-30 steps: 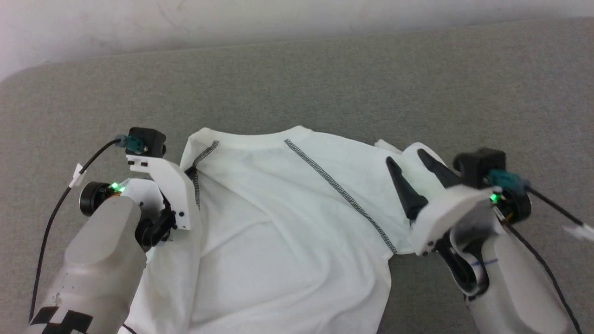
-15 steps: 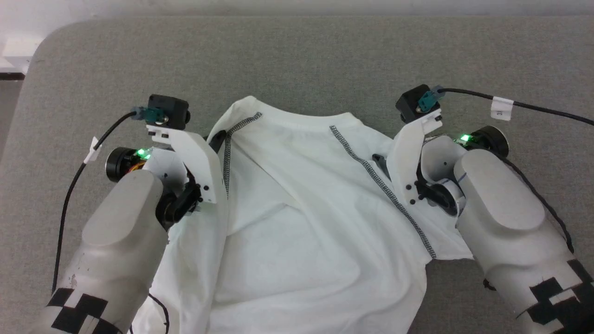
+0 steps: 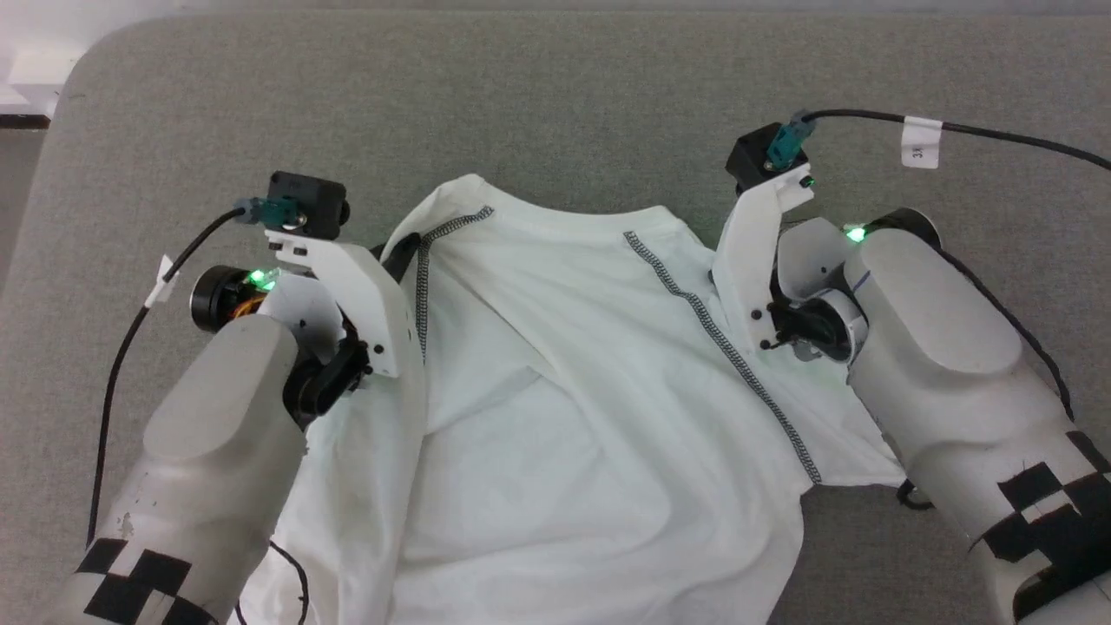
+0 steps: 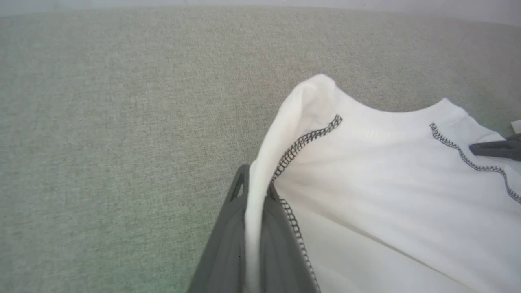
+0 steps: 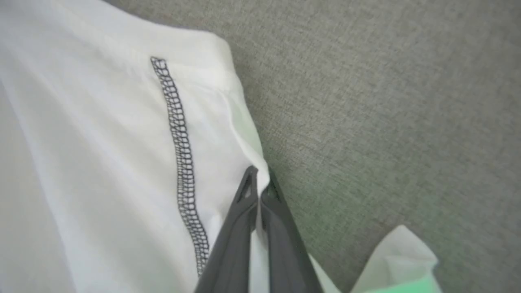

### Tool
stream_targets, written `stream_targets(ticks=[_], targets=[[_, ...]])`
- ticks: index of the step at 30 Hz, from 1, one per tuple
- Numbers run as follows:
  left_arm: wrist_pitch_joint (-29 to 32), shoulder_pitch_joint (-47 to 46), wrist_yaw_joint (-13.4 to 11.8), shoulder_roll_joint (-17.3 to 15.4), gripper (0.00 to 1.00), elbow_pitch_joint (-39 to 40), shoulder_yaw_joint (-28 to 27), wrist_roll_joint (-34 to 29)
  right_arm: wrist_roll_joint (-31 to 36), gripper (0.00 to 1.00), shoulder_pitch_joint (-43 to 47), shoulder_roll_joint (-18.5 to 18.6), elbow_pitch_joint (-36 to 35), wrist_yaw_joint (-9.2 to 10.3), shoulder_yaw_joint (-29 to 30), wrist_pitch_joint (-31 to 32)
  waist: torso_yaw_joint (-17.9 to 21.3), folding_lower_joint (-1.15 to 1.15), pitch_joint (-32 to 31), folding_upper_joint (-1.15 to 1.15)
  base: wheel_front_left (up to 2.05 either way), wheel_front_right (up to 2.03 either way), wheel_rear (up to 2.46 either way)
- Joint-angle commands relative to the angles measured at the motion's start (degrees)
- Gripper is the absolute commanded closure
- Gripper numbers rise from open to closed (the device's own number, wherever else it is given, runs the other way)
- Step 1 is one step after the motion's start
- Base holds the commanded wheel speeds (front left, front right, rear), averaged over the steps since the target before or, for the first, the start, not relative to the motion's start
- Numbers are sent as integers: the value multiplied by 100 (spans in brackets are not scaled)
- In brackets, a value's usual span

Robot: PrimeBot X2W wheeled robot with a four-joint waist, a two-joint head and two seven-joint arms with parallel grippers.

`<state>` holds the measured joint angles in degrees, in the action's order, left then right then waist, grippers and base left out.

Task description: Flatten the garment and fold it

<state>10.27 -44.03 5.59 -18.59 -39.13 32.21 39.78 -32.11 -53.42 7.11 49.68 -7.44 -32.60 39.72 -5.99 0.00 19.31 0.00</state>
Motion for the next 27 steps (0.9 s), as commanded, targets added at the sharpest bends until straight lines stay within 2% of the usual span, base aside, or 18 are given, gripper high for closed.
stream_targets(ticks=[1, 8, 13, 17, 20, 27], targets=[[-118, -49, 19, -101, 100, 46, -29, 3, -123, 100, 345, 8, 47, -5, -195, -263, 54, 0, -173, 0, 0, 0, 0], [-469, -295, -21, -370, 100, 230, -184, -83, -518, 100, 112, 357, -312, -5, -151, -1104, 241, 0, -677, 0, 0, 0, 0], [-407, -878, -14, -577, 100, 425, -229, -205, -550, 100, -359, 710, -593, -5, -27, -1683, 417, 0, -823, 0, 0, 0, 0], [-403, -1628, -50, -664, 100, 470, -256, -402, -271, 100, -1018, 877, -558, -5, 317, -2238, 564, 0, -639, 0, 0, 0, 0], [-546, -2288, -35, -702, 100, 308, -429, -401, 21, 100, -1677, 869, -457, -5, 619, -2637, 733, 0, -337, 0, 0, 0, 0], [-1466, -3851, -139, -939, 100, -219, -694, -800, 951, 100, -3255, 598, -196, -5, 1253, -4045, 1155, 0, 225, 0, 0, 0, 0]])
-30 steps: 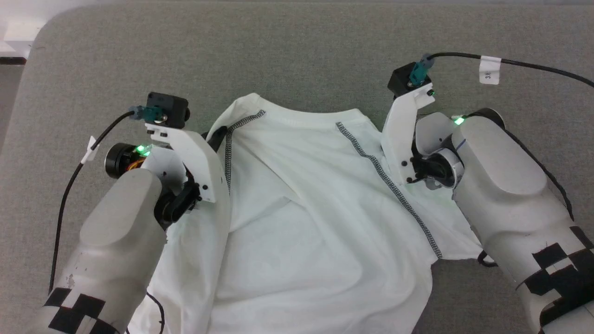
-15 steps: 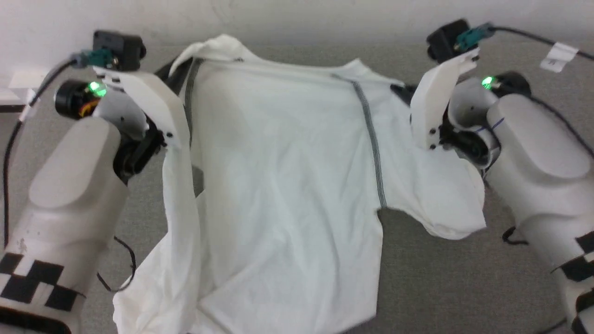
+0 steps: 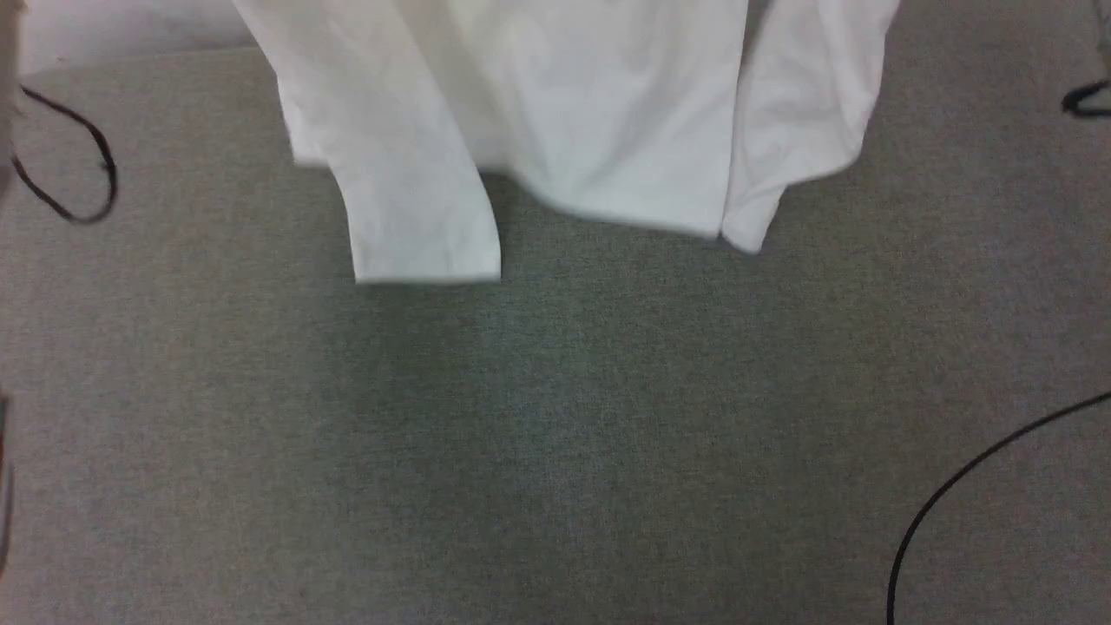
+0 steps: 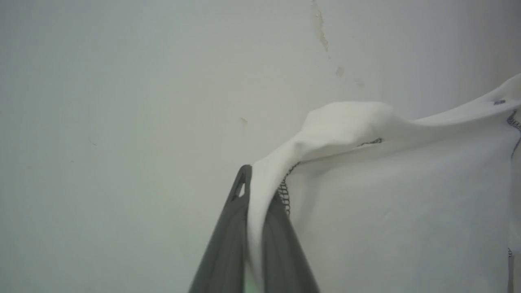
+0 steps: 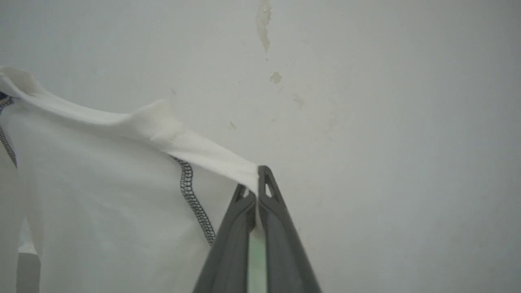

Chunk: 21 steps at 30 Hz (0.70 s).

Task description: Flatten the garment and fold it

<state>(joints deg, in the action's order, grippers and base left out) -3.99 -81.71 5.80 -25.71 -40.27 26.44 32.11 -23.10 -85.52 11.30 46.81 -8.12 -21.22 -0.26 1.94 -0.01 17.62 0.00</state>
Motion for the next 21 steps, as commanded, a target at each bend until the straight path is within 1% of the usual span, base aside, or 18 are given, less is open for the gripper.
stream_targets(ticks=[1, 5, 7, 10, 14, 17, 21], targets=[[-146, -297, -199, -251, 100, -170, -147, -86, 186, 100, -245, 128, 135, 64, 201, -237, 402, 1, 473, 0, 0, 0, 0], [-422, -1010, -274, -305, 100, -430, -151, -294, 641, 100, -866, -89, 306, 64, 424, -862, 484, 1, 767, 0, 0, 0, 0], [-536, -1224, -251, -311, 100, -559, -112, -371, 870, 100, -1051, -169, 374, 64, 359, -1063, 486, 1, 925, 0, 0, 0, 0], [-659, -1312, -181, -281, 100, -774, -79, -372, 1011, 100, -1131, -312, 495, 64, 261, -1218, 453, 1, 1167, 0, 0, 0, 0], [-867, -989, -71, -181, 100, -1031, -64, -254, 975, 100, -905, -438, 711, 64, 84, -1330, 350, 1, 1377, 0, 0, 0, 0], [-986, -576, -8, -75, 100, -1184, -134, -71, 879, 100, -600, -484, 922, 64, -91, -1377, 282, 1, 1398, 0, 0, 0, 0], [-1058, 40, 60, 161, 100, -1329, -160, 134, 672, 100, -183, -494, 1222, 64, -332, -1402, 136, 1, 1337, 0, 0, 0, 0]])
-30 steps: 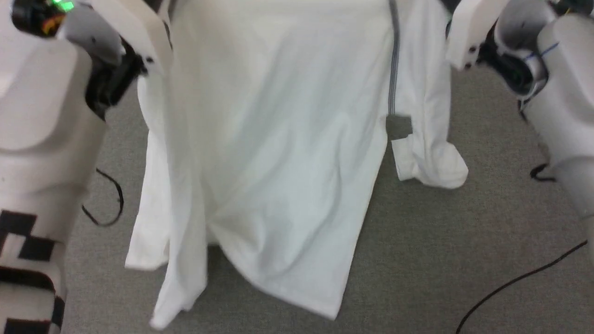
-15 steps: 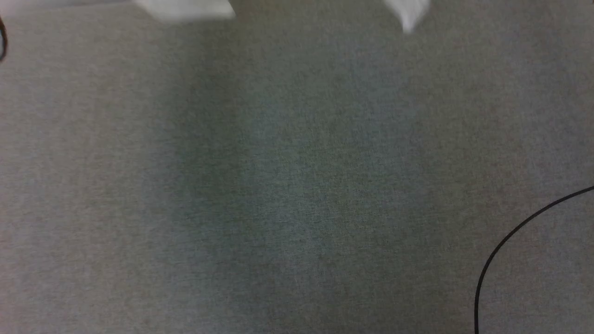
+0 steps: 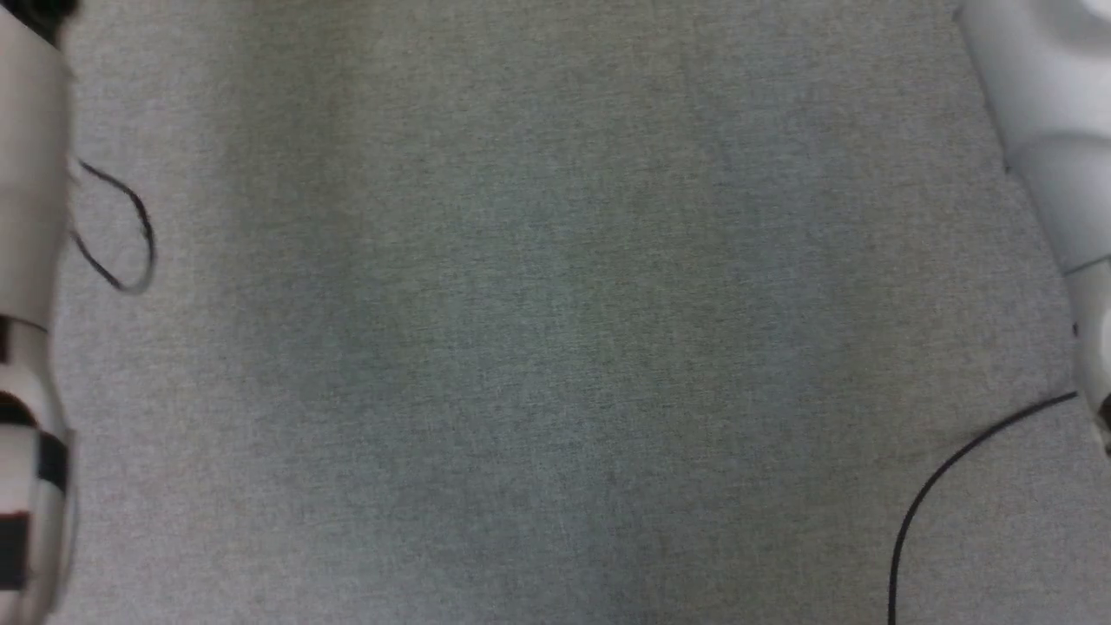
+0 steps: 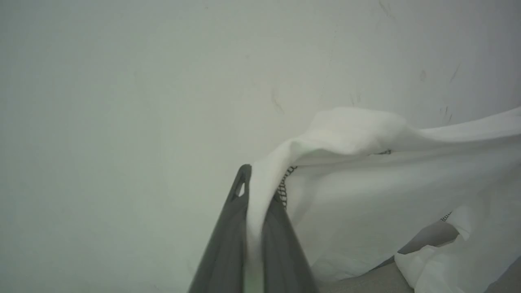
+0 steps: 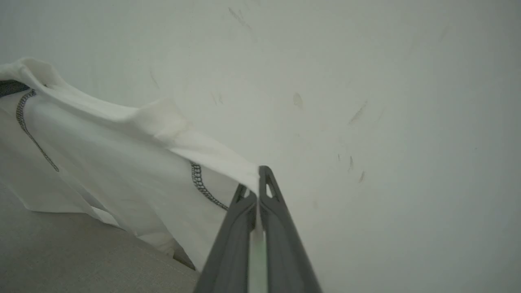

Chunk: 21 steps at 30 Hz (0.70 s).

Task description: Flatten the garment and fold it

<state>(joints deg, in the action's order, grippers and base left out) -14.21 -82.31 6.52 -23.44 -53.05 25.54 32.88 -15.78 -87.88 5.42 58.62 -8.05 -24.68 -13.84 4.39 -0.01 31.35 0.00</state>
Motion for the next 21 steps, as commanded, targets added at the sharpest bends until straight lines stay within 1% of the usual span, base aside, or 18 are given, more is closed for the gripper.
stream_targets(ticks=[1, 6, 10, 14, 16, 19, 21], targets=[[-45, 261, -3, 6, 100, -79, -61, 90, -135, 100, 161, 93, 103, 56, -39, -47, -152, 1, -67, 0, 0, 0, 0], [-72, 1157, -5, 275, 100, -109, -206, 301, -465, 100, 877, 109, 155, 56, -366, -81, -268, 1, -435, 0, 0, 0, 0], [-76, 2358, -164, 498, 100, 429, -518, 372, -612, 100, 1893, 230, -145, 56, -596, -107, -325, 1, -982, 0, 0, 0, 0], [-77, 3804, -326, 594, 100, 1196, -771, 362, -774, 100, 3111, 456, -868, 56, -637, -113, -311, 1, -1452, 0, 0, 0, 0], [-78, 4492, -426, 582, 100, 1644, -840, 322, -816, 100, 3721, 603, -1328, 56, -612, -114, -286, 1, -1669, 0, 0, 0, 0], [-73, 5476, -656, 493, 100, 2330, -871, 302, -782, 100, 4611, 804, -2036, 56, -464, -100, -227, 1, -1927, 0, 0, 0, 0], [16, 6073, -853, 401, 100, 2840, -873, 305, -721, 100, 5224, 904, -2569, 56, -276, 37, -205, 1, -2096, 0, 0, 0, 0]])
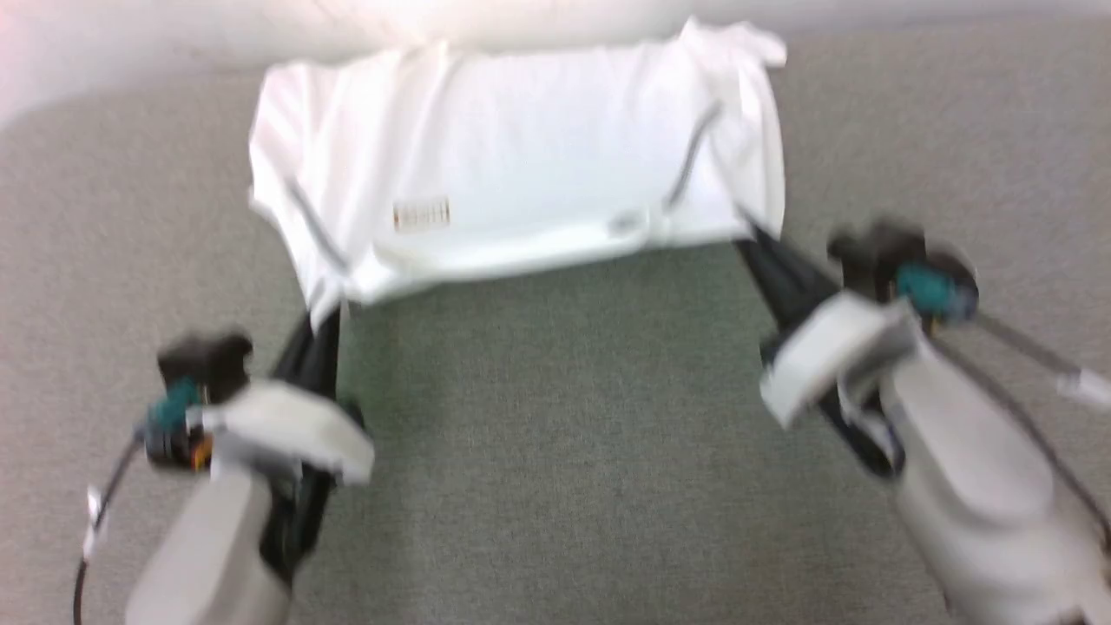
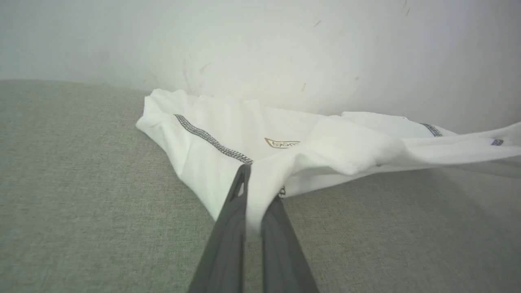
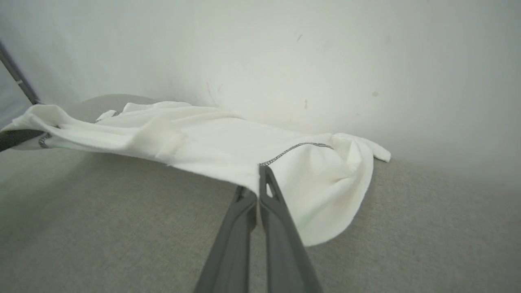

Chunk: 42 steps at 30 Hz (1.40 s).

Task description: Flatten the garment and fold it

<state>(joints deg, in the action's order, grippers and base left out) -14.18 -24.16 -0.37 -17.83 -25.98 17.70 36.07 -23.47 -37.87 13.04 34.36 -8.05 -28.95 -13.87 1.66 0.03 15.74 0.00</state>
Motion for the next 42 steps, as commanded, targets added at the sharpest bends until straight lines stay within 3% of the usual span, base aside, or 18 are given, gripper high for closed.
stream_targets(ticks=[1, 4, 10, 18, 28, 36, 38, 39, 40, 42], targets=[[95, 544, -283, -201, 100, 416, -94, -4, 128, 100, 523, 194, -425, 56, 258, 142, 73, -3, -611, 0, 0, 0, 0], [417, 1337, -643, -351, 100, 1297, -79, -6, 332, 100, 1439, 251, -1352, 56, 702, 530, 69, -3, -786, 0, 0, 0, 0], [1141, 2594, -1295, -678, 100, 2868, 68, -139, 763, 100, 3183, -19, -3173, 56, 1495, 1563, 17, -3, -951, 0, 0, 0, 0], [1794, 3640, -1762, -822, 100, 3893, 300, -102, 1036, 100, 4734, -415, -4443, 56, 1966, 2631, -31, -3, -937, 0, 0, 0, 0], [2216, 4214, -1728, -801, 100, 3565, 654, 143, 888, 100, 5716, -500, -4327, 56, 1933, 3584, -101, -3, -940, 0, 0, 0, 0], [2353, 4118, -1392, -556, 100, 2857, 882, 458, 786, 100, 5838, -523, -4012, 56, 1821, 4238, -131, -3, -972, 0, 0, 0, 0], [2314, 4026, -1256, -481, 100, 2738, 910, 532, 765, 11, 5769, -534, -4001, 56, 1729, 4187, -139, -3, -986, 0, 0, 0, 0], [2266, 3971, -1217, -440, 39, 2704, 905, 549, 765, 0, 5717, -526, -4031, 56, 1705, 4096, -147, -3, -986, 0, 0, 0, 0], [2211, 3917, -1186, -405, 0, 2683, 894, 558, 749, 0, 5663, -525, -4085, 56, 1681, 3963, -154, -3, -992, 0, 0, 0, 0], [2065, 3824, -1165, -361, 0, 2693, 836, 547, 739, 0, 5567, -517, -4237, 56, 1652, 3640, -155, -3, -1001, 0, 0, 0, 0]])
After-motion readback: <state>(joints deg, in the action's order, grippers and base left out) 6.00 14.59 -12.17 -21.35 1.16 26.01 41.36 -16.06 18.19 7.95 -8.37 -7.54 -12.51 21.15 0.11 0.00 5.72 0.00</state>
